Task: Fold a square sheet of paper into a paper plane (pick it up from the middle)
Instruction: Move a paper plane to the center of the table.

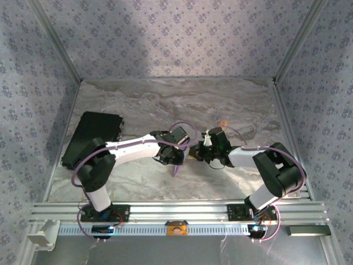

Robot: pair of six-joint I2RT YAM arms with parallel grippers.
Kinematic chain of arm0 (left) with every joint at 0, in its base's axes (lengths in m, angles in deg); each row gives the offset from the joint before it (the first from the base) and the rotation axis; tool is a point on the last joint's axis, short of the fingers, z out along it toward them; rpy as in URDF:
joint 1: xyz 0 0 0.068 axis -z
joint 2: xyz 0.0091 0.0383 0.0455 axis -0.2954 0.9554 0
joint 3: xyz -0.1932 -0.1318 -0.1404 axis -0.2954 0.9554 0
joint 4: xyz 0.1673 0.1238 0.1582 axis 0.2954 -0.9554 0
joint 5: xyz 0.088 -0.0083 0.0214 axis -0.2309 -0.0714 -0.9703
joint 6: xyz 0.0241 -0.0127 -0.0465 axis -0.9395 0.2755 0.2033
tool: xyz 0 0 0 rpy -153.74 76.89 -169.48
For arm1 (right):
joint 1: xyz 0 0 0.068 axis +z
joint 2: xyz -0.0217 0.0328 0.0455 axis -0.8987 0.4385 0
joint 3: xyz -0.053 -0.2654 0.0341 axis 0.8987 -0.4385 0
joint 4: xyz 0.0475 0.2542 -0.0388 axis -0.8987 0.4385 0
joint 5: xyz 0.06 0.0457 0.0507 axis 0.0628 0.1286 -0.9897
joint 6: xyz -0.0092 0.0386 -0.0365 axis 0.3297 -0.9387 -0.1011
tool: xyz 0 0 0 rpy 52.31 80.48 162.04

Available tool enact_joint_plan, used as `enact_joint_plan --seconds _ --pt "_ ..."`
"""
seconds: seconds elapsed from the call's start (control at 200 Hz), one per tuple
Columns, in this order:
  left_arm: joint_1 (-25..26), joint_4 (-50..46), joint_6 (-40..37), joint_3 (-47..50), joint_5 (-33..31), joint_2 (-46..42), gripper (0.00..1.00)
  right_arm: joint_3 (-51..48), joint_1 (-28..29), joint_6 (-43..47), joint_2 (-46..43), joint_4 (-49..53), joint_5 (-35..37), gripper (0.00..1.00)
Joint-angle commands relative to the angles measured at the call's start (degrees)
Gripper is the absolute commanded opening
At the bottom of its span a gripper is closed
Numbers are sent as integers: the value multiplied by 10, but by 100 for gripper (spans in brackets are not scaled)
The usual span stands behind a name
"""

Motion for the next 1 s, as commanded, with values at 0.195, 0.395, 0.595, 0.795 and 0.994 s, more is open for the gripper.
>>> enact_joint_plan --seconds 0.195,0.395,0.595,0.795,0.994 --pt "-11 49 4 22 16 -28 44 -13 -13 5 7 5 -4 6" --pt "-21 93 8 40 56 -32 43 -13 -15 5 10 3 -6 6" --pt "-26 92 8 42 61 -16 42 -12 -17 6 13 3 -8 6" --pt "-27 91 6 38 63 -7 37 -12 -17 5 11 3 -8 6" --pt "-28 88 4 34 67 6 36 -12 -17 5 9 3 -8 6"
